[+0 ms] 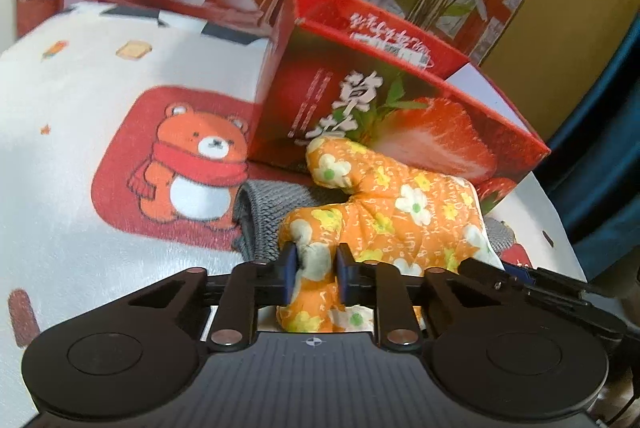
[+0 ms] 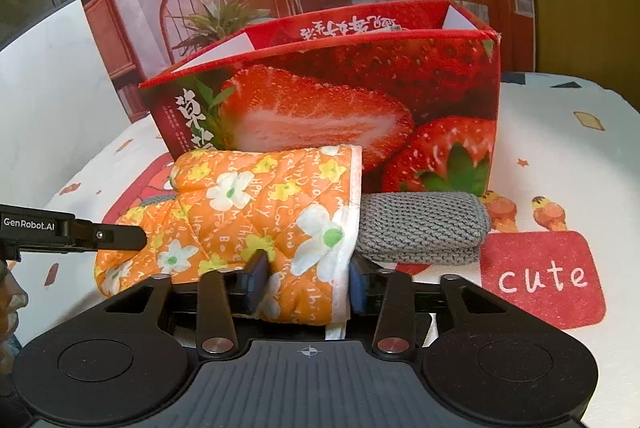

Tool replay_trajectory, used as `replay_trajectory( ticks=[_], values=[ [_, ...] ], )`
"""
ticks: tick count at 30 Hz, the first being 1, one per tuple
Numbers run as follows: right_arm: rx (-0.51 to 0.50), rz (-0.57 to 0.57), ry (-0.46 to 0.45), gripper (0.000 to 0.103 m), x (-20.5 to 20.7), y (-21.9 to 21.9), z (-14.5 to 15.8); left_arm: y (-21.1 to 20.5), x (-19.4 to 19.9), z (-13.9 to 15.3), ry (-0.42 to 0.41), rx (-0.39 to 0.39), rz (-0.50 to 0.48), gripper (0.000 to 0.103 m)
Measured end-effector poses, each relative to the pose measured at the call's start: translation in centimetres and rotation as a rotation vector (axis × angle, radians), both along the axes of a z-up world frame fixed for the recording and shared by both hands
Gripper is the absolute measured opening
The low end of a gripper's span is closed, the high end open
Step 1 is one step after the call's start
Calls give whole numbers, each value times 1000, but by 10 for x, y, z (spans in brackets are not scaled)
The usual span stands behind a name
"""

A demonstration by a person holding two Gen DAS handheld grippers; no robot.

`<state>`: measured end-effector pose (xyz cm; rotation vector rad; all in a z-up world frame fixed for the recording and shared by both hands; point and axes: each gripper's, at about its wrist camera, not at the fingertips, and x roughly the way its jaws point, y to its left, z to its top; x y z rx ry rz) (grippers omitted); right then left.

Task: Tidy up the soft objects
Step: 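Close both tools on the orange floral oven mitt, then lift the oven mitt with both tools over the red box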

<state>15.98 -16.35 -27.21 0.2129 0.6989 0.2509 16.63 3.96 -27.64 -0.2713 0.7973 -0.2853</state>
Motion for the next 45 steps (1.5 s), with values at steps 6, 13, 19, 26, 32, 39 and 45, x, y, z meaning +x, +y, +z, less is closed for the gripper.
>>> replay_trajectory(
  ticks=[6,13,19,26,32,39,45],
  values=[
    [17,3,-54,8,-5,-3,14,-4,-12,17,-79,23,-18,14],
    [18,11,-109,8,-11,-2,30,-5,-27,31,-133,20,-6,13],
    [10,16,-162,8,-20,0,44,-5,-35,42,-176,20,1,13],
    [7,18,-205,8,-27,1,56,-4,-44,51,-217,11,12,13],
    [-2,31,-257,8,-32,3,72,-4,-47,65,-269,15,13,13],
    [-6,43,-315,8,-22,-2,99,-6,-37,98,-347,15,-8,13],
    [35,30,-316,8,6,-14,123,-16,-12,124,-385,15,-37,13]
  ],
)
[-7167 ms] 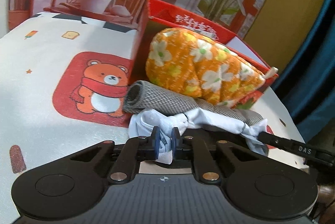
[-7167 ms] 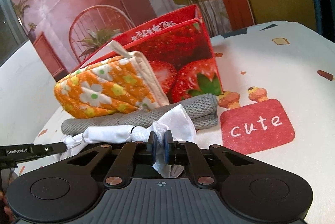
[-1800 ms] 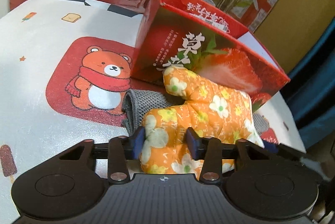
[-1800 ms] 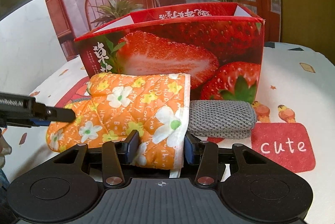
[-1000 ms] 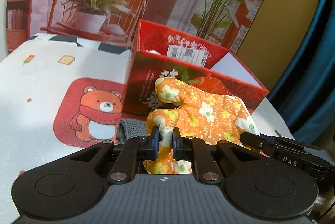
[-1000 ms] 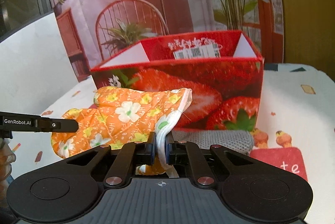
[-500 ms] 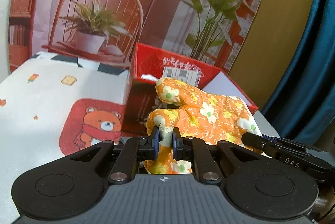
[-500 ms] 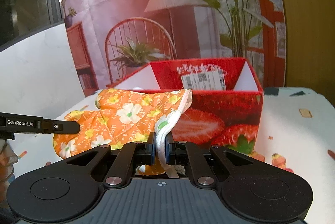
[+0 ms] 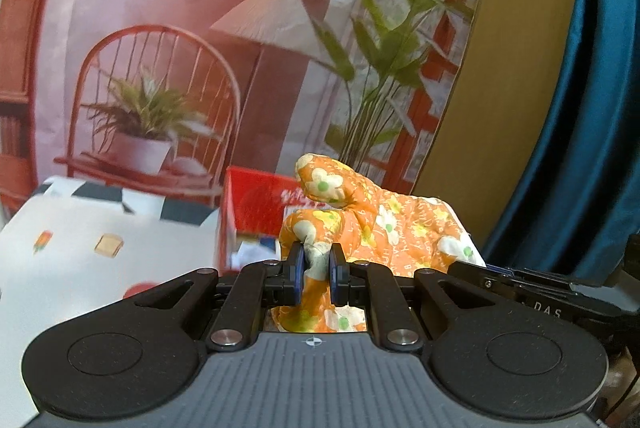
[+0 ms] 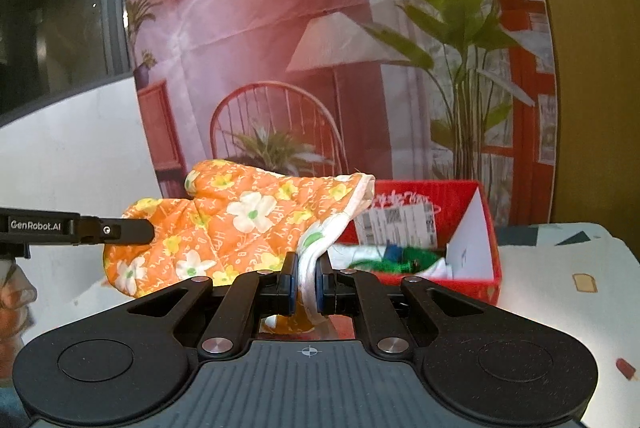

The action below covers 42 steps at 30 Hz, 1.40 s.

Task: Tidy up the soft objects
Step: 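Lift the oven mitt with both tools over the red box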

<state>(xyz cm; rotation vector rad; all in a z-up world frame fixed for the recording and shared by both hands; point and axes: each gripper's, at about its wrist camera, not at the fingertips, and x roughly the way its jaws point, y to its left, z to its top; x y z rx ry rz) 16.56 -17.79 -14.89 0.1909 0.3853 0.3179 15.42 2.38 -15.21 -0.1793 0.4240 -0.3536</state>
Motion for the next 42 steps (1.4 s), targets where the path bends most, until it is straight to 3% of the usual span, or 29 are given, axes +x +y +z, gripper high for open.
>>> replay_trajectory(
  ticks=[8,18,27,42],
  values=[
    [24,8,35,8,55,-17,22,-19,49,11,10,33,-17,13],
    [-36,-13,115,7,139,-26,27,-37,125,11,71,70,-11,13],
    [-129,-16,210,7,195,-23,8,-43,176,-9,170,86,-19,13],
    [-116,-26,360,8,232,-25,-30,-43,208,-37,294,130,-35,13]
  ],
)
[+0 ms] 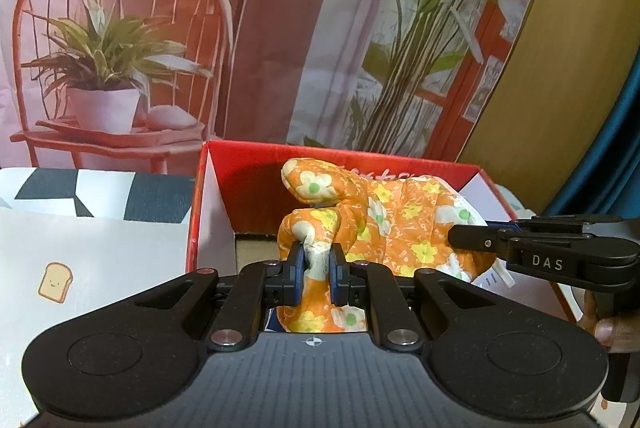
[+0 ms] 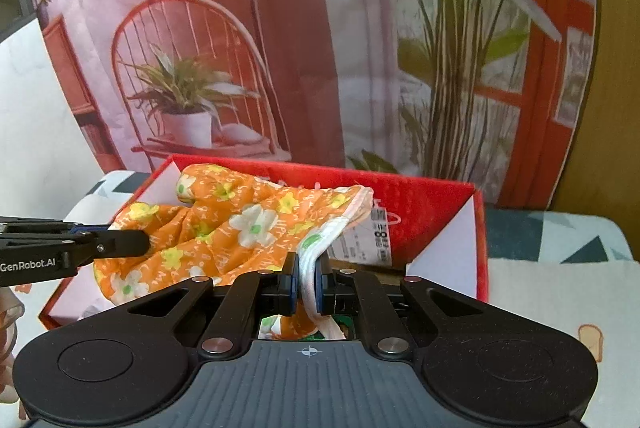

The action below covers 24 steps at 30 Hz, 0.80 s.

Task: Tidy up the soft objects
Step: 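Lift the oven mitt with both tools over the red box, then open both tools to drop the oven mitt into the box, then move both tools down to the black eye mask on the table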

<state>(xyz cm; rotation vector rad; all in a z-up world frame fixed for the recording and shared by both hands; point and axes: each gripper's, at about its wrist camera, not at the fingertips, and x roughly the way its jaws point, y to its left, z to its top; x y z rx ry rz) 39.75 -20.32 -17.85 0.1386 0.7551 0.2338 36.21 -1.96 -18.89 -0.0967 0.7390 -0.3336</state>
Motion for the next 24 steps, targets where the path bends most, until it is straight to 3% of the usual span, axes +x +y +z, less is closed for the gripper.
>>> replay_trajectory(
  ticks=[8,11,13,15,18,24],
  values=[
    [-15,-35,52,11,6,-2,-12,-6,7,-9,32,24,-32,17],
    [-31,-62,63,17,6,-5,-14,-8,8,-11,37,52,-47,30],
    [-51,-68,58,22,5,-6,-14,-8,6,-11,27,65,-51,44],
    [-53,-86,57,26,3,-8,-13,-7,2,-8,13,71,-55,44],
    [-68,-98,39,37,-3,-10,-9,-5,-5,0,-12,73,-59,50],
    [-46,-89,-46,42,-29,-10,7,-1,-32,20,-79,84,-72,52]
  ],
)
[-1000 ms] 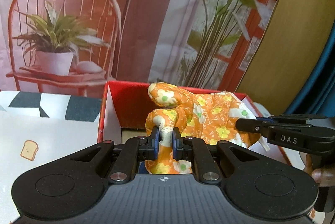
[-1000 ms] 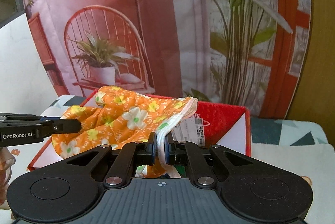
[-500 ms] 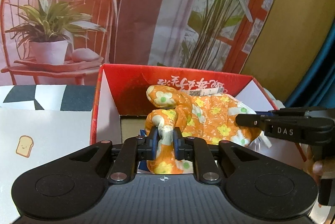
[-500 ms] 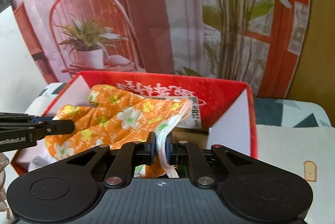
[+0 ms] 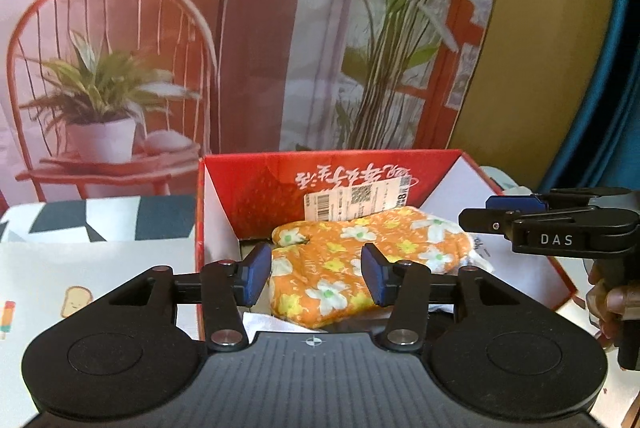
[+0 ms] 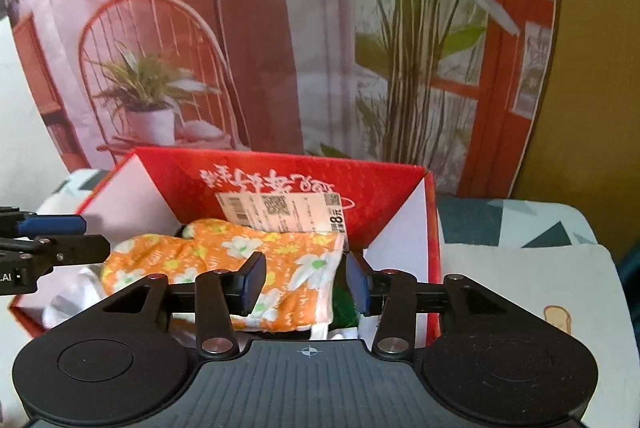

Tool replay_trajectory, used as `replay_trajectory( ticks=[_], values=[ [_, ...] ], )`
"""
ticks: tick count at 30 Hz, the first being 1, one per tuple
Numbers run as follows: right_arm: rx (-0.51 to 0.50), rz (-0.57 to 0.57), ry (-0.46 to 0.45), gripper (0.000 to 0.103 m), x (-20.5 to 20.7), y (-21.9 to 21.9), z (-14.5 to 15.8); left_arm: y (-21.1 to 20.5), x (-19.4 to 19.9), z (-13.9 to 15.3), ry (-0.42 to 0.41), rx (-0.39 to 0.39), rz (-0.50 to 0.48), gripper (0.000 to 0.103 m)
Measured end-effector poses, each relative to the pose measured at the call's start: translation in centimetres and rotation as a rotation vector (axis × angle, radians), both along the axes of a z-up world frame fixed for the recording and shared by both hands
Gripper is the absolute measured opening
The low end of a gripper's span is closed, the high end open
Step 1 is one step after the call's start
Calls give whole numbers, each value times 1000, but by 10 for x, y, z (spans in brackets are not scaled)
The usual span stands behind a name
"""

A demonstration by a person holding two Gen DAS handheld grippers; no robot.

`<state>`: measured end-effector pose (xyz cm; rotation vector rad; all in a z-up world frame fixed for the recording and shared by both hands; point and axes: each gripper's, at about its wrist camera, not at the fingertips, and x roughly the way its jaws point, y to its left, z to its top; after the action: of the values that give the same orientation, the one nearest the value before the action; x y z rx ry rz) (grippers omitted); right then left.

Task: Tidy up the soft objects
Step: 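Move both tools down to the black eye mask on the table, then close both tools on the black eye mask under the grey towel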

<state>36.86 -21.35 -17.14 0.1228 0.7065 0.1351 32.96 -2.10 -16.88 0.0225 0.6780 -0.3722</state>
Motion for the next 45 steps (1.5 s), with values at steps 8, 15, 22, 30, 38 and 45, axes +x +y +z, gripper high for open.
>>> replay_trajectory(
  ticks=[8,15,22,30,38,45],
  values=[
    [25,24,-180,51,-63,1,18,16,-59,15,-70,-41,9,52],
    [26,50,-284,51,-126,7,15,34,-117,5,-81,-104,28,52],
    [49,47,-301,51,-175,13,-2,41,-151,-25,-10,-120,47,52],
    [68,25,-187,51,-201,21,-45,43,-161,-70,133,-125,73,52],
    [90,0,-42,54,-222,29,-88,45,-160,-101,226,-124,115,52],
    [134,-65,59,57,-225,21,-109,44,-161,-114,259,-111,124,52]
  ],
)
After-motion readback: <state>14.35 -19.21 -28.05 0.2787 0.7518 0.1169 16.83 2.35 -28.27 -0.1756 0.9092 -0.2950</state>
